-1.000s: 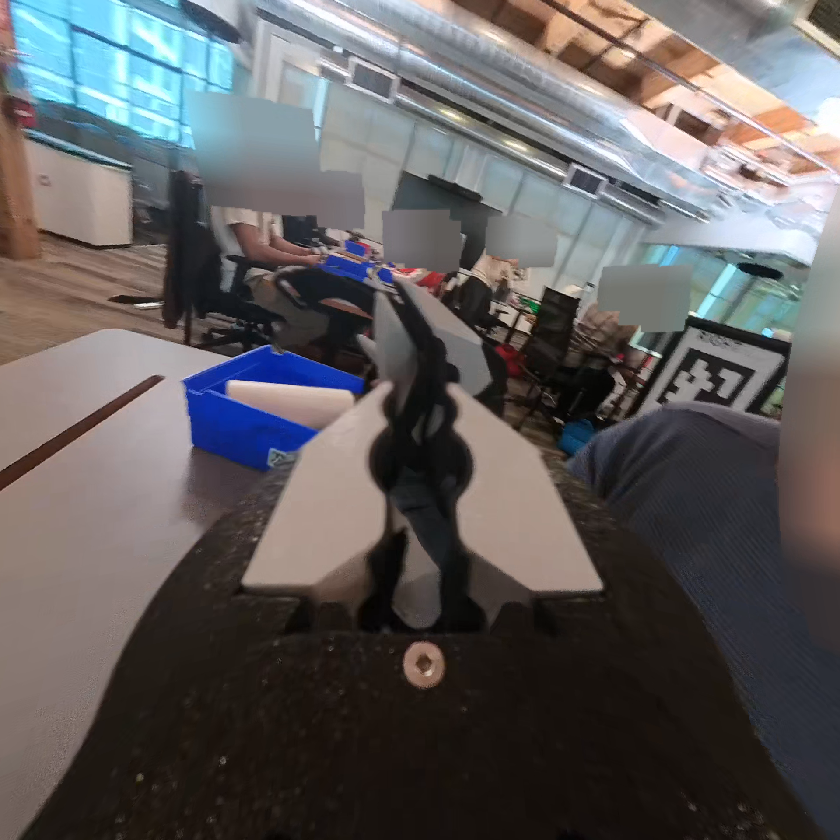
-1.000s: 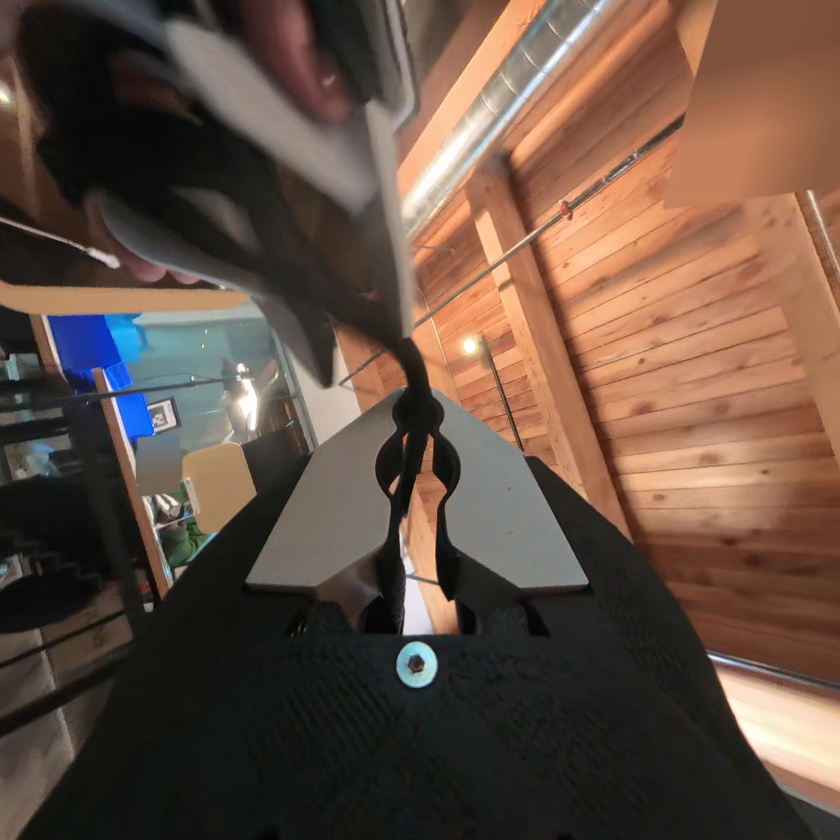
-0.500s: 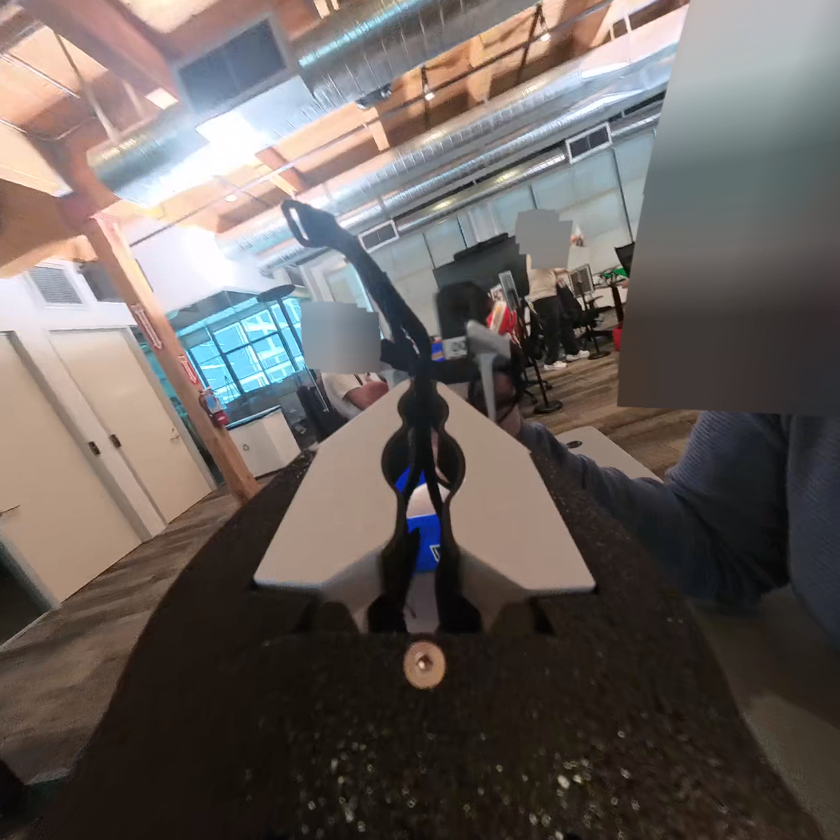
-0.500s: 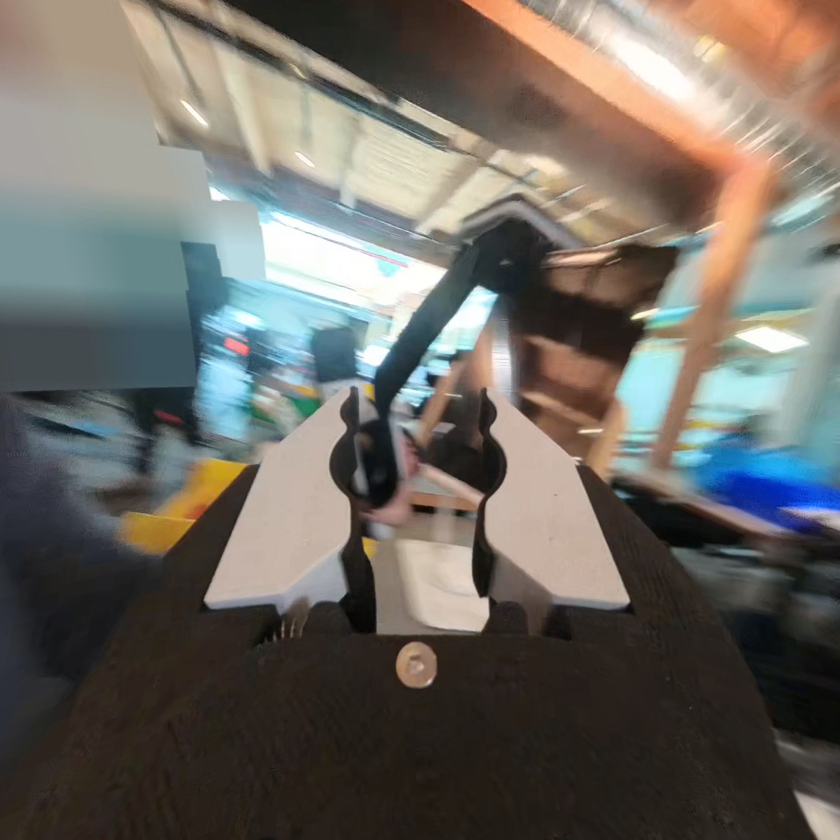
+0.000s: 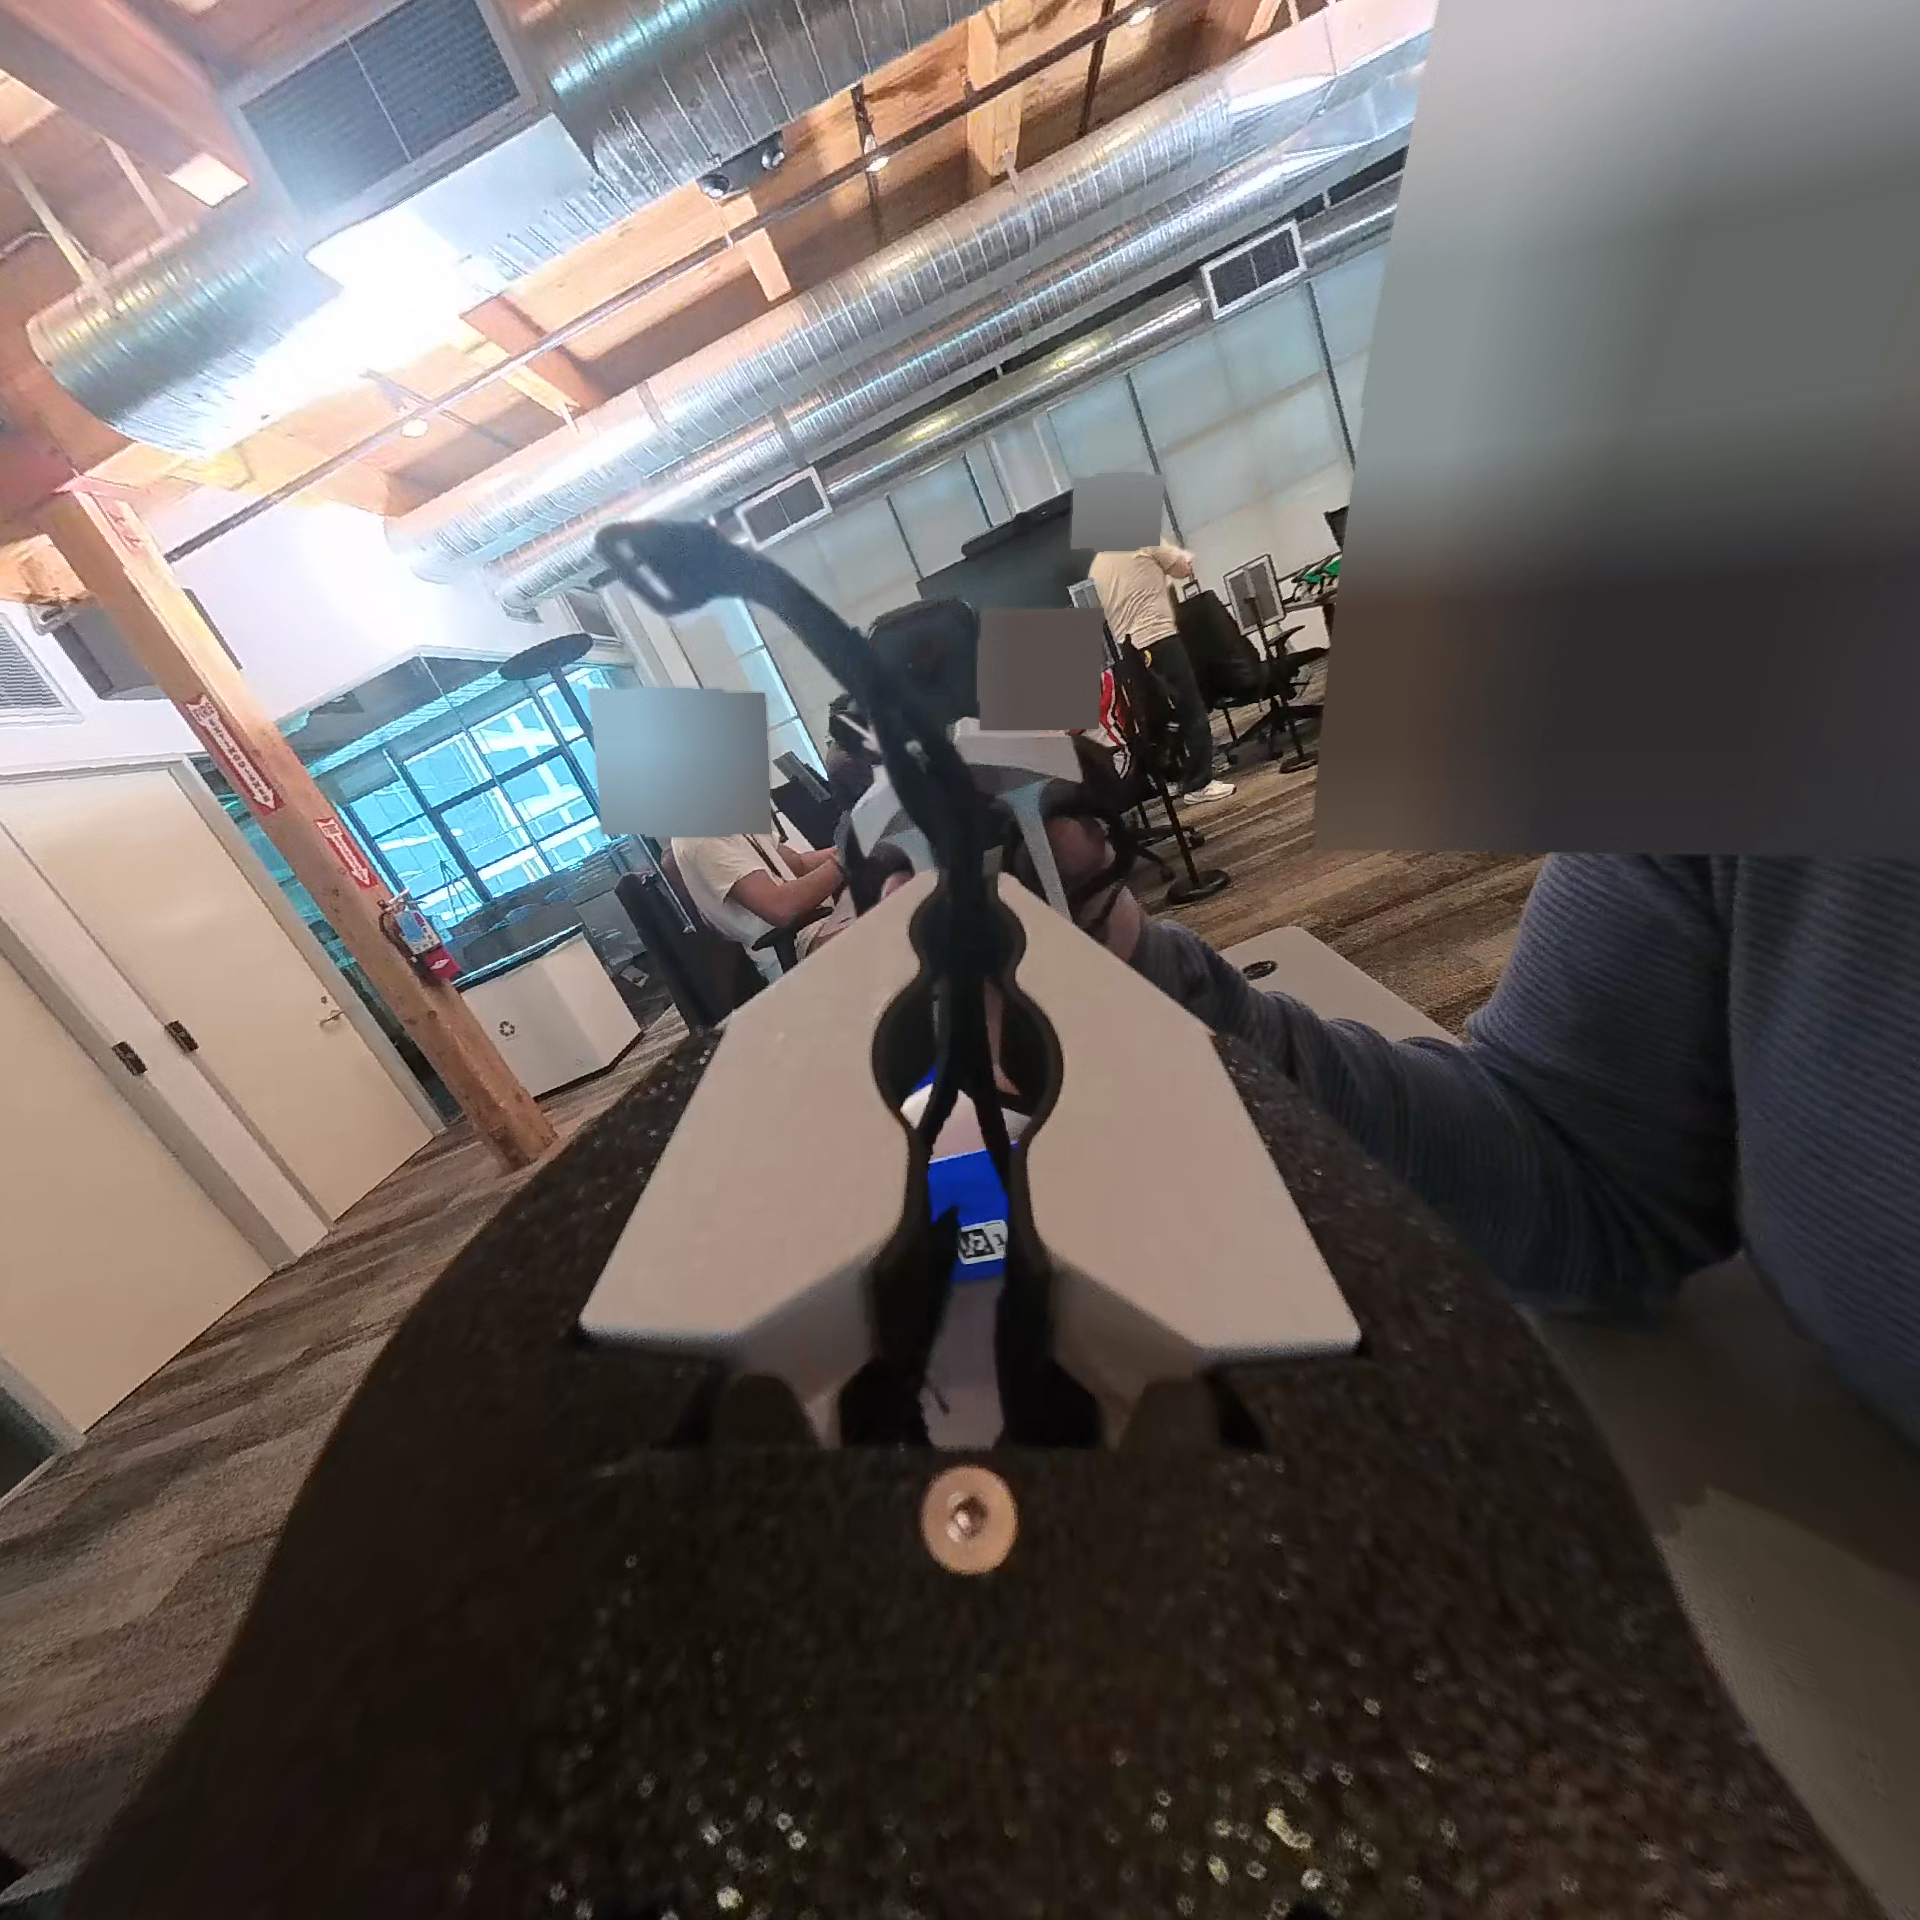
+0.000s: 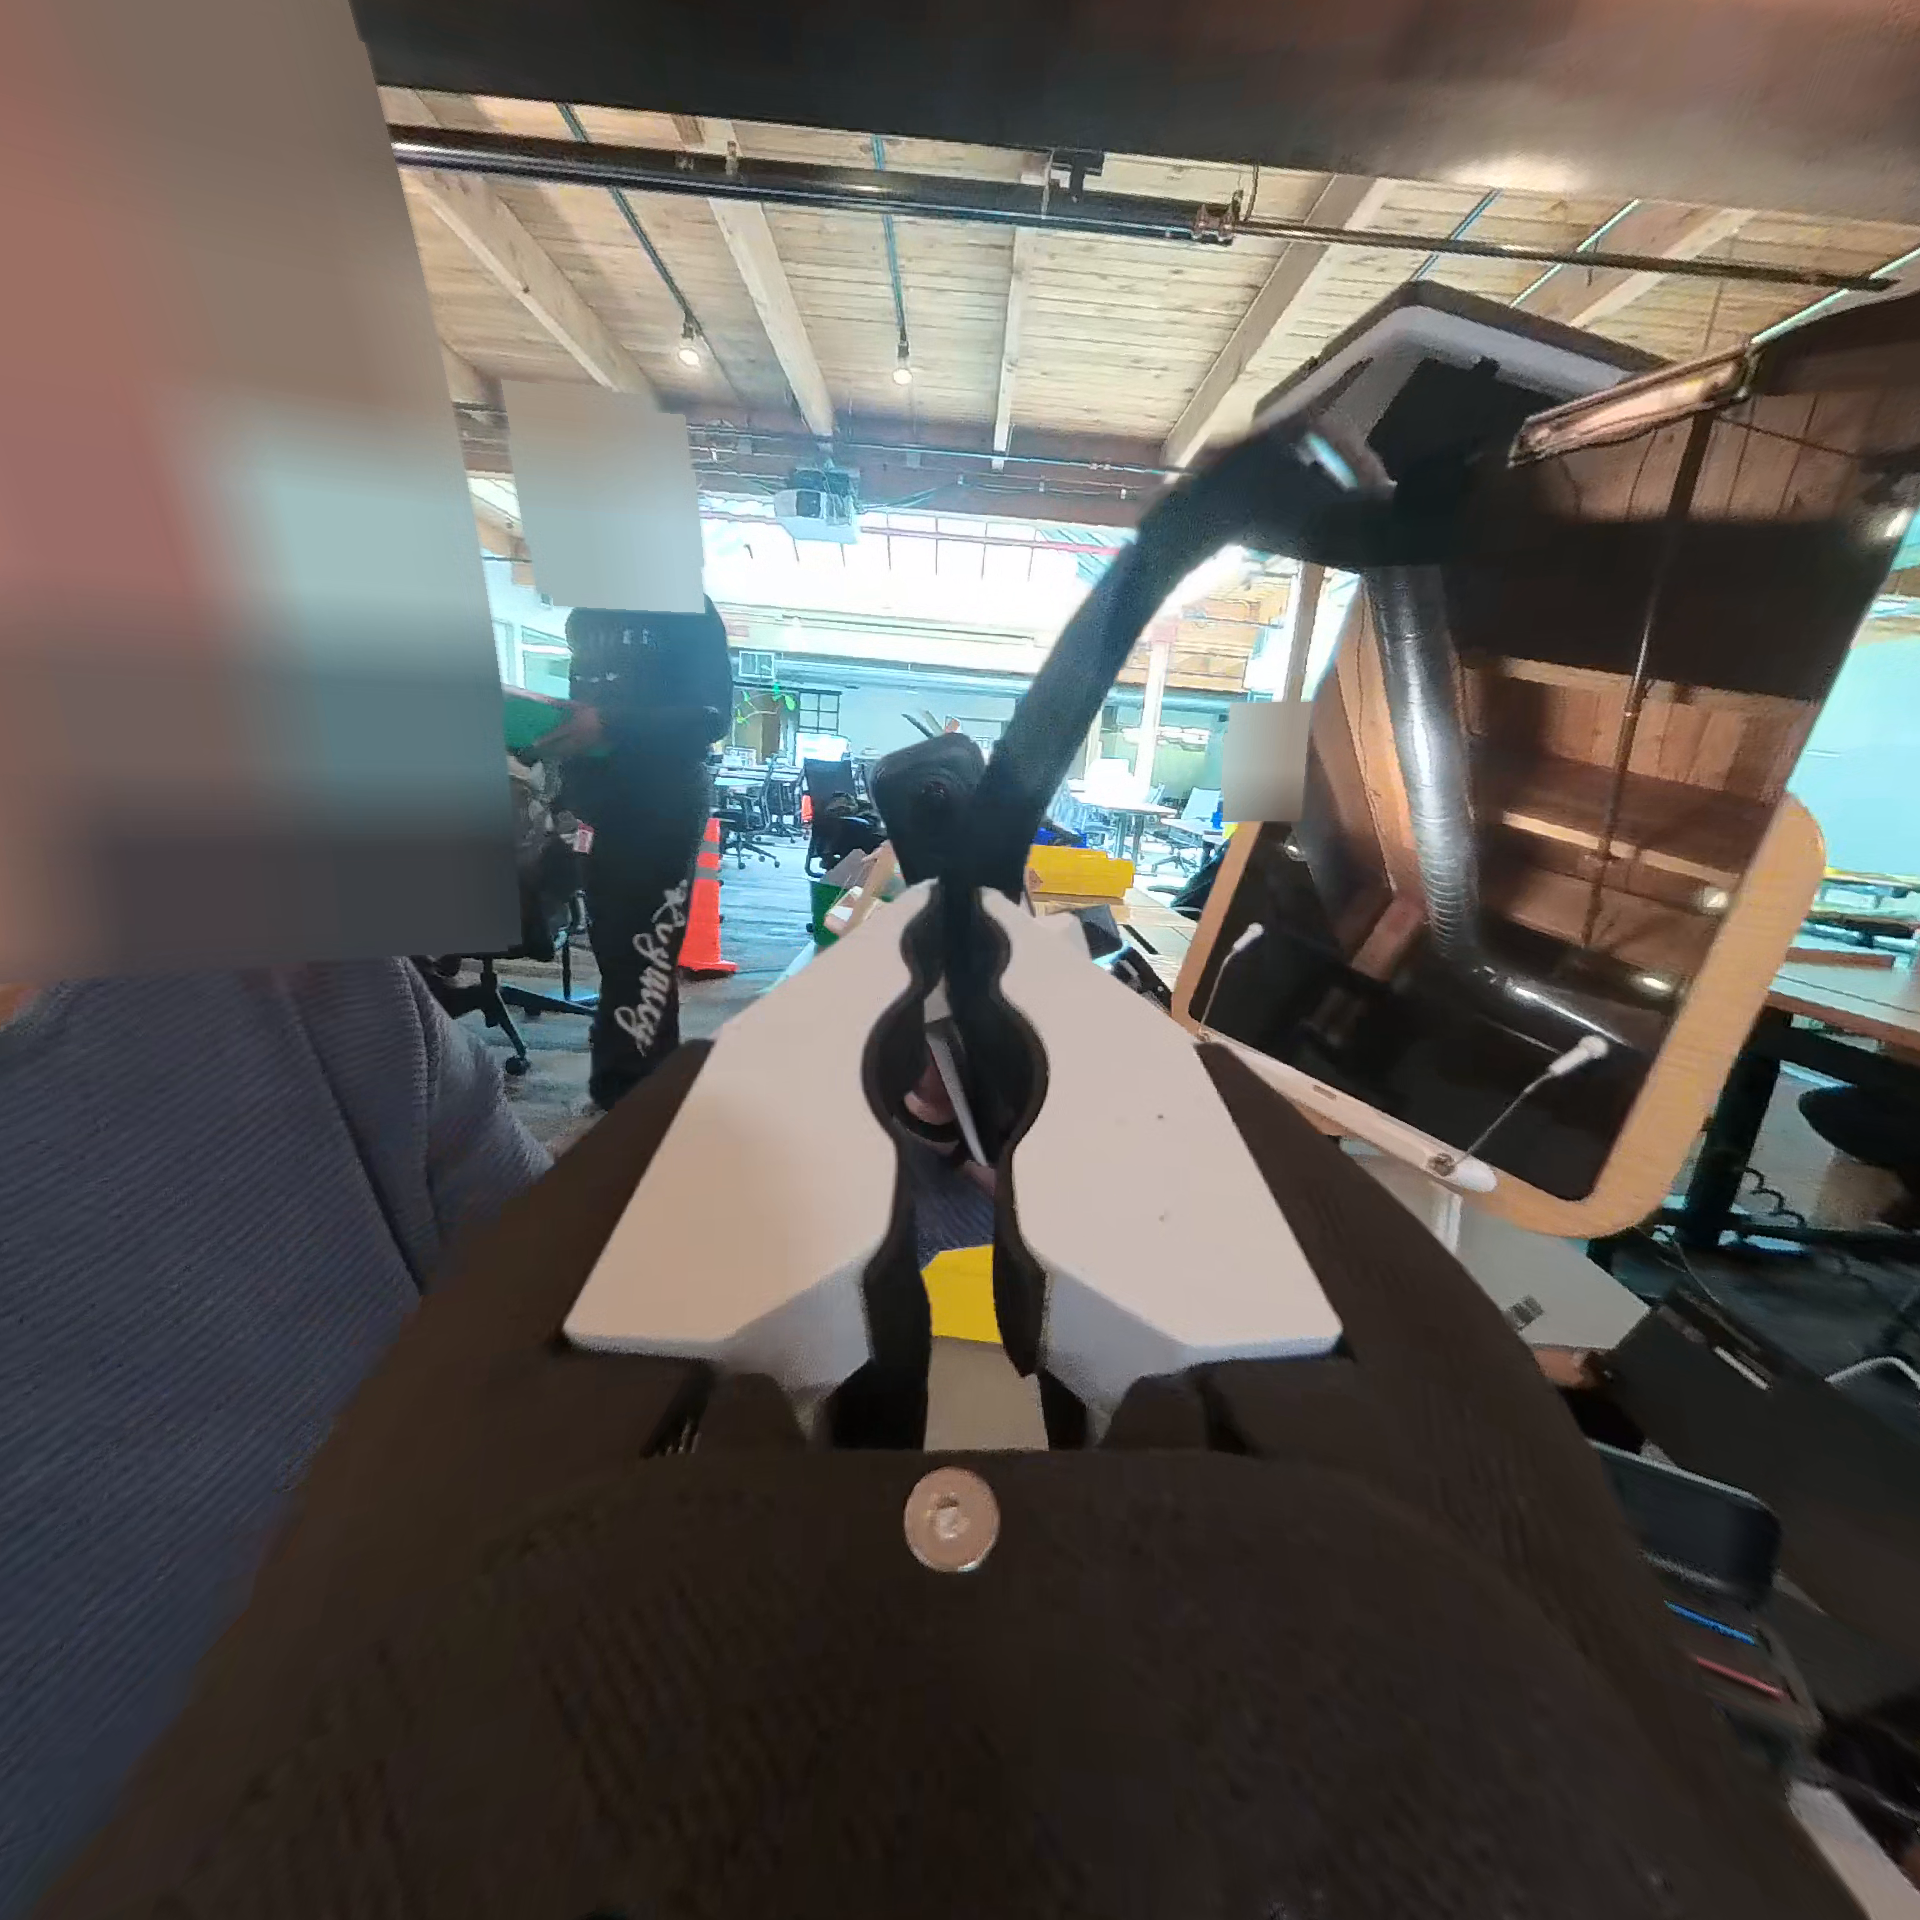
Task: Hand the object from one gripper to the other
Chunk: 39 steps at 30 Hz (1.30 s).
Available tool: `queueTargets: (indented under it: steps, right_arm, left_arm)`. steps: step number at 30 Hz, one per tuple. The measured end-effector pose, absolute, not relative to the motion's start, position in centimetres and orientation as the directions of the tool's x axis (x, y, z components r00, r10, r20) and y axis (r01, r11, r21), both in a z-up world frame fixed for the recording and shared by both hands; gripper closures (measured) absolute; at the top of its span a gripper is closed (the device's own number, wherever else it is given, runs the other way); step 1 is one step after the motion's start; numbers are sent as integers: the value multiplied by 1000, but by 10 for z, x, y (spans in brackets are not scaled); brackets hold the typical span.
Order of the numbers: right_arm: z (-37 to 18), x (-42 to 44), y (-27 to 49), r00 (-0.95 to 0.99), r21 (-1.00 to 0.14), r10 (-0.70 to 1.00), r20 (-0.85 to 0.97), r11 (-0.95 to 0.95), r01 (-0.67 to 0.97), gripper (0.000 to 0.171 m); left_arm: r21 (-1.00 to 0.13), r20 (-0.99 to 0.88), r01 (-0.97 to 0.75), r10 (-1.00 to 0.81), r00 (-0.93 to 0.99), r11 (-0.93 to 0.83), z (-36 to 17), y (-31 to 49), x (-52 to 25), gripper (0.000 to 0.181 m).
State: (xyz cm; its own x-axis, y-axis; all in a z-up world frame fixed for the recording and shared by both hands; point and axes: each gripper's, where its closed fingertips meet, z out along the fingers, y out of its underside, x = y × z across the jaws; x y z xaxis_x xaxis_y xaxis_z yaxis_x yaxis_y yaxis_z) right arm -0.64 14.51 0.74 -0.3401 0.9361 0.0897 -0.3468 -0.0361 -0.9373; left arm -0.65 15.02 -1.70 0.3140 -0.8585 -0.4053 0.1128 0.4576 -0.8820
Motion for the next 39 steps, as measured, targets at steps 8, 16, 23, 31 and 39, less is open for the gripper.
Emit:
queueTargets:
  steps: [8, 16, 23, 31, 39]
  right_arm:
    - [12, -12, 157, 12, -882, 937, 349, 333, -333, 171]
    - [37, 1, 194, 664, -530, 371, 649, 847, 44, 171]
    - [40, 2, 196, 667, -123, -312, 676, 846, 520, 171]
    - [34, -5, 192, 581, 35, -509, 634, 770, 637, 171]
    - [23, -15, 193, 565, 53, -442, 697, 817, 574, 171]
  left_arm:
    - [-935, -246, 89, -807, 537, 344, -10, 187, -23, 150]
    - [-955, -36, 229, -841, 540, 187, -1, 197, -31, 94]
    - [-957, 16, 265, -894, 448, 116, 5, 182, -13, 89]
    - [-911, 141, 412, -922, 361, 21, 17, 176, -7, 132]
    - [-866, 108, 483, -896, 431, 128, 26, 181, -28, 168]
